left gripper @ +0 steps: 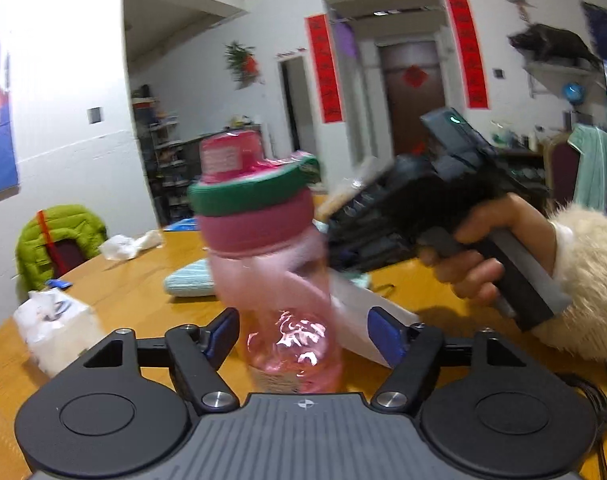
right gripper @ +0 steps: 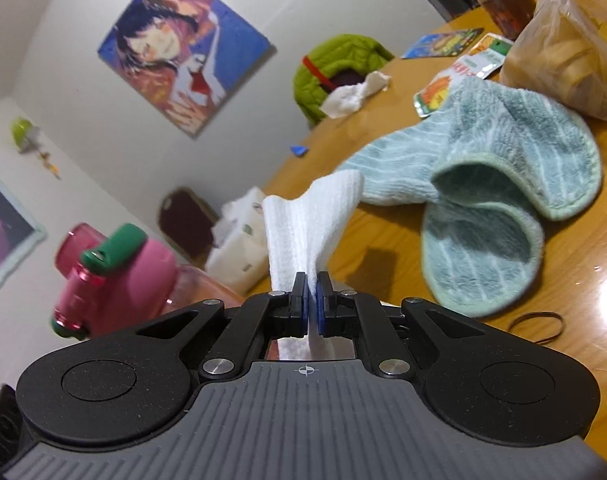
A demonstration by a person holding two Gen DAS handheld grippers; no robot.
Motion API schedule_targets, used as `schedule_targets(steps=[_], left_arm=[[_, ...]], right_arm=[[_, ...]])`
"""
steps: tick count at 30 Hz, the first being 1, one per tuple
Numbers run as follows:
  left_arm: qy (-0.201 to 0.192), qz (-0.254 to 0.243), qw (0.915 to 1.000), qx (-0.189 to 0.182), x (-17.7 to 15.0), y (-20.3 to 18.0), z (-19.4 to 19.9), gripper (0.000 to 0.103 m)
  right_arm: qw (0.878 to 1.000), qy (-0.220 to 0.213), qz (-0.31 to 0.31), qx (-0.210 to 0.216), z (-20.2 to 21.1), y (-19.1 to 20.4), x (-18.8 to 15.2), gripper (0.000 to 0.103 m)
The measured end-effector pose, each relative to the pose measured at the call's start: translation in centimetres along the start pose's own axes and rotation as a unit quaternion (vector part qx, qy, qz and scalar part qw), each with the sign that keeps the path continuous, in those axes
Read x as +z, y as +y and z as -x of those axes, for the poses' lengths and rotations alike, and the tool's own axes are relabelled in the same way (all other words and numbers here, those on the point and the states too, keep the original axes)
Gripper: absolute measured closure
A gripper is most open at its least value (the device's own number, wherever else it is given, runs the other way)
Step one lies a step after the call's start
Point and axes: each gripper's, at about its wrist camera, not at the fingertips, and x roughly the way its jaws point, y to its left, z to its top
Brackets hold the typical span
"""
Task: Clean container
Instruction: 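Hold the bottle with the left tool while the right tool rubs the towel along it, then hold the bottle with the left tool while the right tool wipes near its base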
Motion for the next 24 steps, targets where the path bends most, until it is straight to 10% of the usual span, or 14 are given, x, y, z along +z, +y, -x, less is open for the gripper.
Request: schedule_targets(steps=[24], left_arm=[[0.002,-0.004,0.9988,0.050,-0.7,0.3,-3.7,0.029]], right_arm=[[1.000,0.010,0.000,0.018,1.4,0.9,-0.2,0.093]])
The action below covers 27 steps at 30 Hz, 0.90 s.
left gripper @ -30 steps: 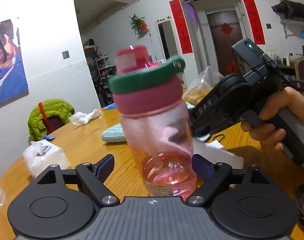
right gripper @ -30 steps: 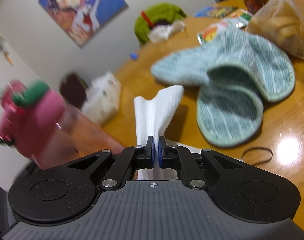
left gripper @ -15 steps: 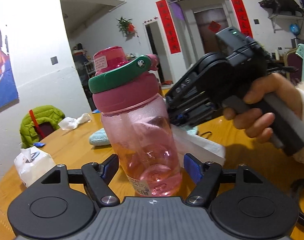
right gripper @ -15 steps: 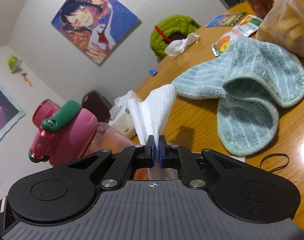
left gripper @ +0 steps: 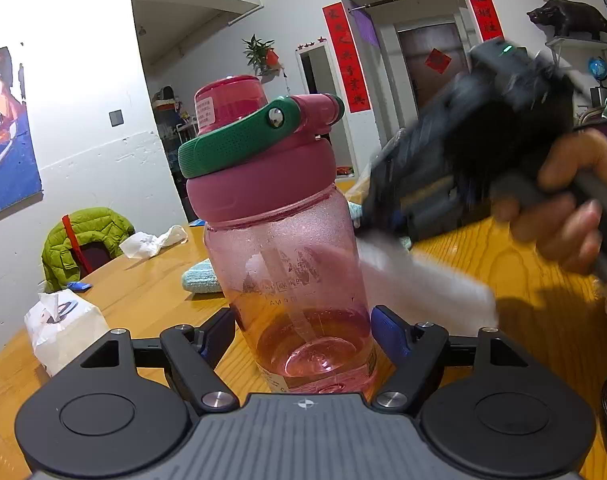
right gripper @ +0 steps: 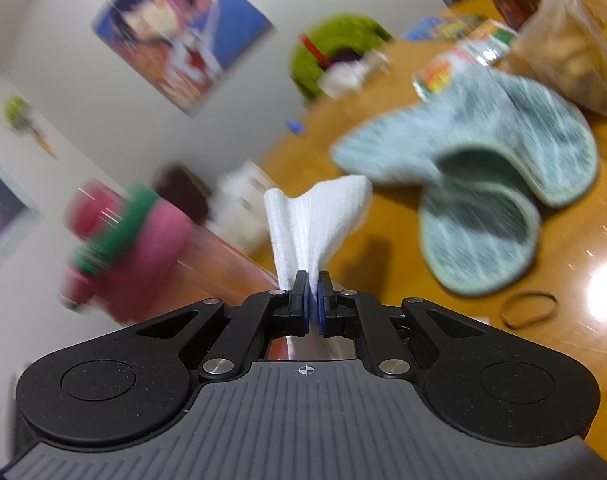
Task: Clean container
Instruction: 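Hold the bottle with the left tool while the right tool wipes near its base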
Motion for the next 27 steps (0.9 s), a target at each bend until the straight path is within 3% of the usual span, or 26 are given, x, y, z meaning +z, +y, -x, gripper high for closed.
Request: schedule_targets(steps=[3,5,7,12,16,19,23,26,27], left_arm=[[0.000,0.000,1.0000,0.000,0.1,-0.1,0.0,0.030],[0.000,0.000,1.0000,0.001,0.1,-0.1,-0.1,0.030],[0.000,0.000,1.0000,0.002,0.1,-0.3,-0.1,0.030],[0.000,-0.001,1.0000,0.002,0.1,-0.3,-0.1,0.030],[0.000,-0.002,1.0000,0.003,0.2,-0.4,-0.2,0.030],[0.001,-0.002,1.0000,0.003,0.2,-0.4,-0.2,0.030],[0.001,-0.003,1.0000,0.005,0.1,-0.6,-0.4,0.030],[0.001,-0.003,1.0000,0.005,0.1,-0.5,-0.4,0.030],[0.001,-0.003,1.0000,0.005,0.1,-0.5,-0.4,0.030]], right_arm=[[0.993,-0.032,-0.056,0.104,1.7,-1.2,0.6,0.093],[0.990,-0.027,-0.069,0.118,1.5,-1.6,0.5,0.092],[0.995,-0.021,-0.055,0.082,1.0,-1.6,0.4,0.092],[0.995,0.067,-0.017,-0.068,-2.6,-1.9,-0.7,0.093],[0.993,0.073,0.008,-0.092,-2.9,-1.3,-1.0,0.093],[0.998,0.033,0.013,-0.047,-1.3,-0.8,-0.7,0.093],[0.997,-0.026,-0.027,0.074,1.8,-1.1,0.3,0.093],[0.994,-0.026,-0.038,0.097,1.9,-1.2,0.4,0.093],[0.997,-0.014,-0.035,0.073,1.4,-1.3,0.3,0.093]])
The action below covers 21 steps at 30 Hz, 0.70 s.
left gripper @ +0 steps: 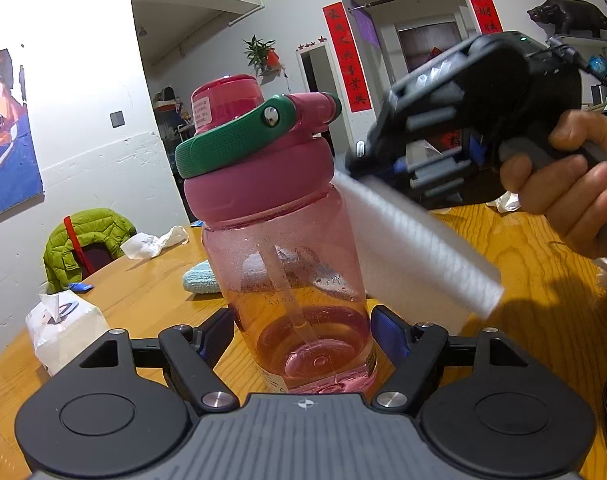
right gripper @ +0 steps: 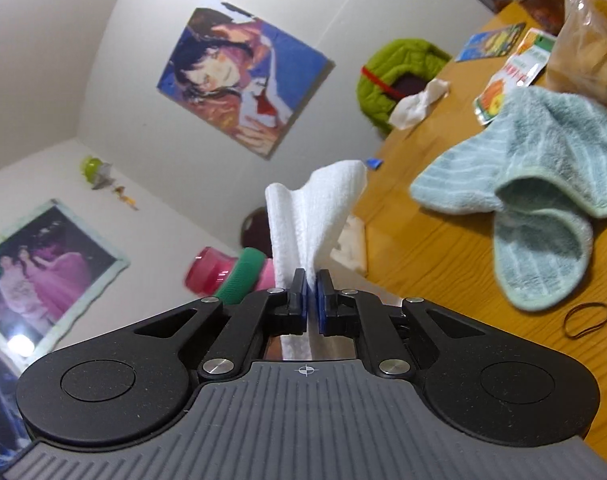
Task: Clean container
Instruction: 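Hold the bottle with the left tool while the right tool wipes near its base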
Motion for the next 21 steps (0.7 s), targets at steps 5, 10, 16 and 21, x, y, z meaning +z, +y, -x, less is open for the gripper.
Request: schedule_targets(steps=[5,10,16,21], left_arm=[[0.001,-0.001,1.0000,0.001,0.0,-0.4,-0.1,0.030],[0.002,-0.004,1.0000,0.003,0.0,-0.6,0.0,0.026],[0.002,0.003,0.9999,0.011,0.5,0.2,2.1,0.024],[0.000,-0.004,0.9991,-0.042,0.6,-0.4,3.2,0.031]], right_arm=[[0.986,0.077,0.023,-0.149,-4.2,-0.9,-1.2,0.093],[0.979,0.090,0.045,-0.179,-5.2,-1.0,-1.5,0.093],[0.988,0.047,0.045,-0.139,-3.9,-0.5,-0.9,0.092],[0.994,0.005,0.043,-0.105,-3.2,-0.2,-0.5,0.092]])
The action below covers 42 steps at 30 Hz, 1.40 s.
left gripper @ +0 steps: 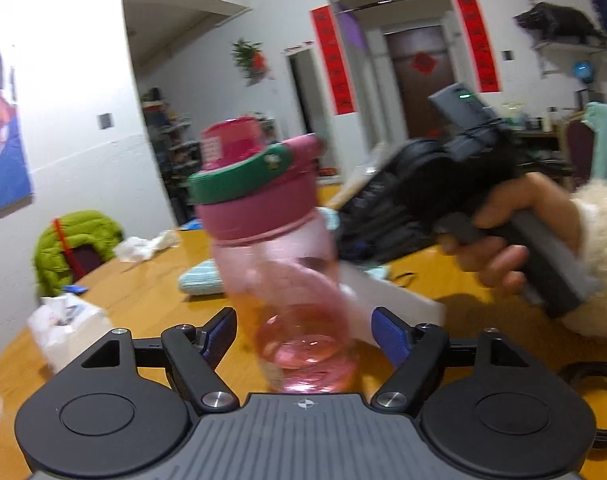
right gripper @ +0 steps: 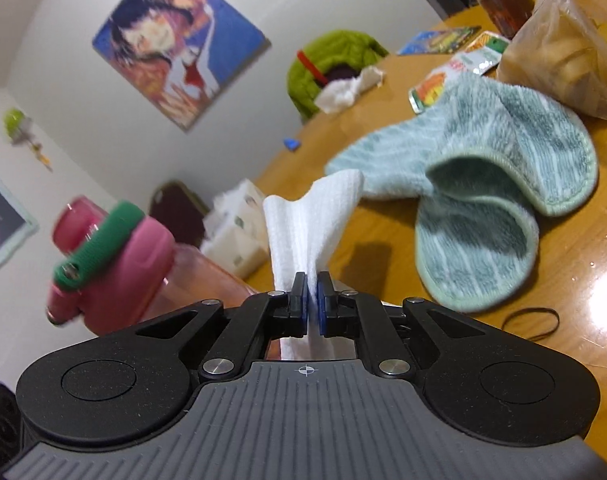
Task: Clean container
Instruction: 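Hold the bottle with the left tool while the right tool wipes near its base, then hold the bottle with the left tool while the right tool wipes its body again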
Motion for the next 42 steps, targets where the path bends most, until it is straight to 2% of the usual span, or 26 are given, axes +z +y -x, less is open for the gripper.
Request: schedule_targets(steps=[5,10,16,23,25,26,28,29,31,32,35,37,38,39,42], left_arm=[[0.007,-0.014,0.9997,0.021,-0.4,-0.6,-1.0,0.032],[0.006,-0.013,0.9985,0.053,-0.4,-0.4,-2.5,0.032],[0.000,-0.001,0.9989,0.047,-0.3,0.7,-2.8,0.029],[-0.004,-0.005,0.9986,0.052,-0.4,0.1,-2.6,0.030],[-0.004,-0.005,0.9986,0.052,-0.4,0.1,-2.5,0.030],[-0.004,-0.005,0.9986,0.052,-0.4,0.0,-2.5,0.030],[-0.004,-0.006,0.9987,0.051,-0.4,0.0,-2.5,0.030],[-0.005,-0.006,0.9987,0.051,-0.4,-0.1,-2.5,0.030],[-0.005,-0.006,0.9987,0.051,-0.3,0.0,-2.6,0.030],[-0.005,-0.006,0.9987,0.051,-0.3,-0.1,-2.6,0.030],[-0.006,-0.006,0.9987,0.051,-0.2,-0.1,-2.6,0.030],[-0.006,-0.006,0.9986,0.052,-0.2,-0.2,-2.5,0.030],[-0.006,-0.006,0.9986,0.052,-0.2,-0.2,-2.5,0.030],[-0.006,-0.006,0.9986,0.052,-0.2,-0.2,-2.5,0.030],[-0.006,-0.005,0.9986,0.052,-0.1,-0.3,-2.5,0.030]], right_arm=[[1.000,0.004,-0.007,0.028,0.3,0.3,0.2,0.093],[1.000,0.010,0.014,0.010,1.0,1.2,-0.1,0.093],[0.999,0.025,0.031,0.001,1.9,1.9,-0.1,0.093],[0.999,0.045,0.011,-0.026,0.7,1.1,-0.4,0.093],[1.000,0.017,-0.002,0.014,1.7,1.1,-0.2,0.093],[0.999,-0.002,-0.016,0.050,2.4,0.8,0.1,0.093],[0.991,-0.026,-0.048,0.120,3.5,0.1,0.6,0.092],[0.988,-0.026,-0.059,0.138,3.6,-0.1,0.7,0.092],[0.990,-0.021,-0.063,0.128,3.2,-0.4,0.5,0.092],[0.992,-0.014,-0.059,0.107,2.8,-0.4,0.4,0.092],[0.998,0.040,-0.045,0.020,0.5,-0.8,-0.2,0.093],[0.996,0.075,-0.020,-0.039,-1.1,-0.7,-0.8,0.093],[0.995,0.084,-0.010,-0.055,-1.5,-0.6,-1.1,0.093],[0.994,0.088,-0.001,-0.067,-1.8,-0.5,-1.3,0.093],[0.996,0.069,0.011,-0.053,-0.8,0.1,-1.2,0.093]])
